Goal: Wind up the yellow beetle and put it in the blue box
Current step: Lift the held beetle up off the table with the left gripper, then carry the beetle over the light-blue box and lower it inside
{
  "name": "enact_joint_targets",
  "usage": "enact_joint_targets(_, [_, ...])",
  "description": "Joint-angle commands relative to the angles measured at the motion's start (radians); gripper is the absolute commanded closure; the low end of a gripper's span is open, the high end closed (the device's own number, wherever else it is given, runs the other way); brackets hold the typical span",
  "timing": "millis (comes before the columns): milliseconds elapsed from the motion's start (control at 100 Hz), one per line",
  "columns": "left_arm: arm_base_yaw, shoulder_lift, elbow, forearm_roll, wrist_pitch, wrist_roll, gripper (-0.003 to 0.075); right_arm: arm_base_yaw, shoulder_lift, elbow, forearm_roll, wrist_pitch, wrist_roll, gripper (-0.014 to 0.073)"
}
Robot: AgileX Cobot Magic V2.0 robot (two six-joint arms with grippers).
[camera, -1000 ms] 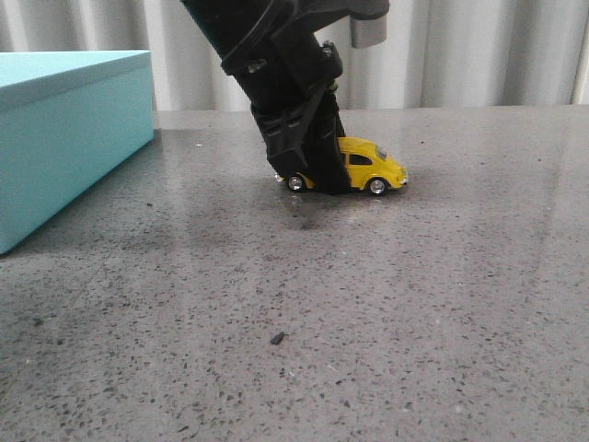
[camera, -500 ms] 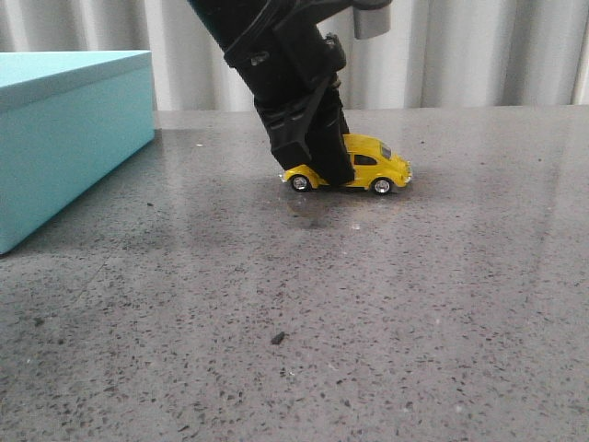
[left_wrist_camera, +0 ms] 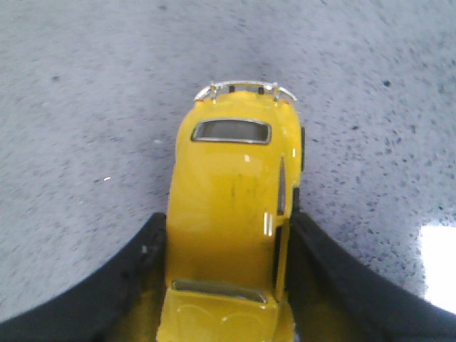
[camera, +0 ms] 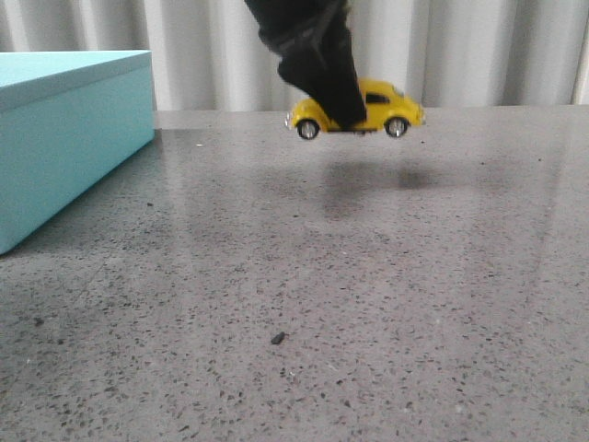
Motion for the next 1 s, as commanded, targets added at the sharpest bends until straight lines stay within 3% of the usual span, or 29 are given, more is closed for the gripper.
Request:
enact_joint_targets(0, [0.022,-0.083,-0.079,0.015,0.002,-0.107,0.0661,0.003,-0.001,-0.021,-0.015,-0.073,-0.01,0.0655])
enact_joint_targets(470, [0.212,-0.243,-0.142,0.085,0.099,-0.404,0.0661,0.004,0.004,-0.021,-0.017,-0.077,-0.01,0.0655])
enact_joint_targets(800, [0.376,-0.377,-0.142,0.143,0.268,-0.535,0.0661,0.004,0.004,-0.021,-0.037,-0.082,-0.01,0.0655])
enact_joint_targets(990, [0.492,-0.392,-0.125,0.194,0.271,-0.554,0.0661,0.004,0.004,-0.021,-0.037,-0.085,-0.01,0.0655])
